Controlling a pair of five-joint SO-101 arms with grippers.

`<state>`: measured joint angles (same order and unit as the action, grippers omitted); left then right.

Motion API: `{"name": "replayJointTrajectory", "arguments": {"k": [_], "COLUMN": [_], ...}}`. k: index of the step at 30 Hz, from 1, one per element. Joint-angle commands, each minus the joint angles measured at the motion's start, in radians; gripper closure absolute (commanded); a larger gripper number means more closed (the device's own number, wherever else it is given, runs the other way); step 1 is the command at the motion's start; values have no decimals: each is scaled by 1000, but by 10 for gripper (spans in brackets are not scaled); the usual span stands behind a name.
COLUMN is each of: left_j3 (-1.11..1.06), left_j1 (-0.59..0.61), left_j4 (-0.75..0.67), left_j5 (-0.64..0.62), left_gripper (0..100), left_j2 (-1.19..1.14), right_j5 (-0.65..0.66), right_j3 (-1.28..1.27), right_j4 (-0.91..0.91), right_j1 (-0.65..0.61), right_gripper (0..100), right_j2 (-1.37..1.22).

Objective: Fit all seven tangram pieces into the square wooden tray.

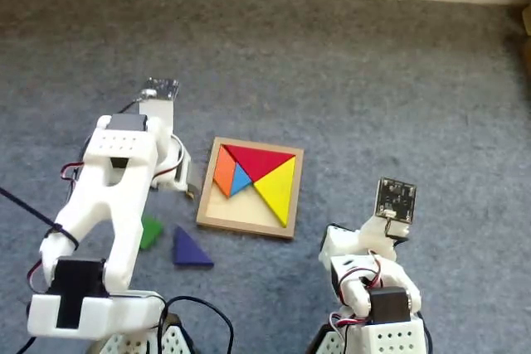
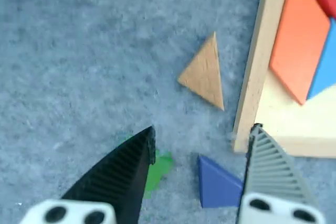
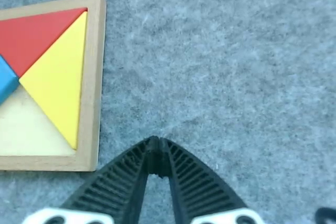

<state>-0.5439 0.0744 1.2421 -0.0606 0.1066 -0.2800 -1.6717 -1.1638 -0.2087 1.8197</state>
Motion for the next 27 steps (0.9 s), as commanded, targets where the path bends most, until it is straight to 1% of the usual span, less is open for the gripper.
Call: {"name": "replayJointTrajectory", "arguments": {"k": [1, 5, 11, 14, 17, 19, 25, 27], "left_j3": [16, -61, -179, -232, -277, -309, -452, -496], "left_j1": [24, 85, 197, 243, 298, 326, 329, 329], "left_j4": [101, 104, 104, 97, 35, -26, -183, -236], "left_j5": [68, 164, 374, 456, 532, 557, 640, 651], "left_gripper": [730, 726, 723, 678, 660, 660, 661, 681], "left_j2": [85, 191, 358, 381, 381, 381, 380, 380], "right_j5": [6, 6, 6, 6, 6, 6, 6, 6], "right_j3": [-157, -157, -157, -157, -157, -157, -157, -157], "right_j4": [33, 33, 33, 33, 33, 33, 33, 33], "right_j1": [10, 10, 10, 10, 10, 10, 10, 10], "right_gripper": [991, 991, 991, 991, 991, 991, 991, 991], "right_j2": [13, 13, 13, 13, 13, 13, 13, 13]}}
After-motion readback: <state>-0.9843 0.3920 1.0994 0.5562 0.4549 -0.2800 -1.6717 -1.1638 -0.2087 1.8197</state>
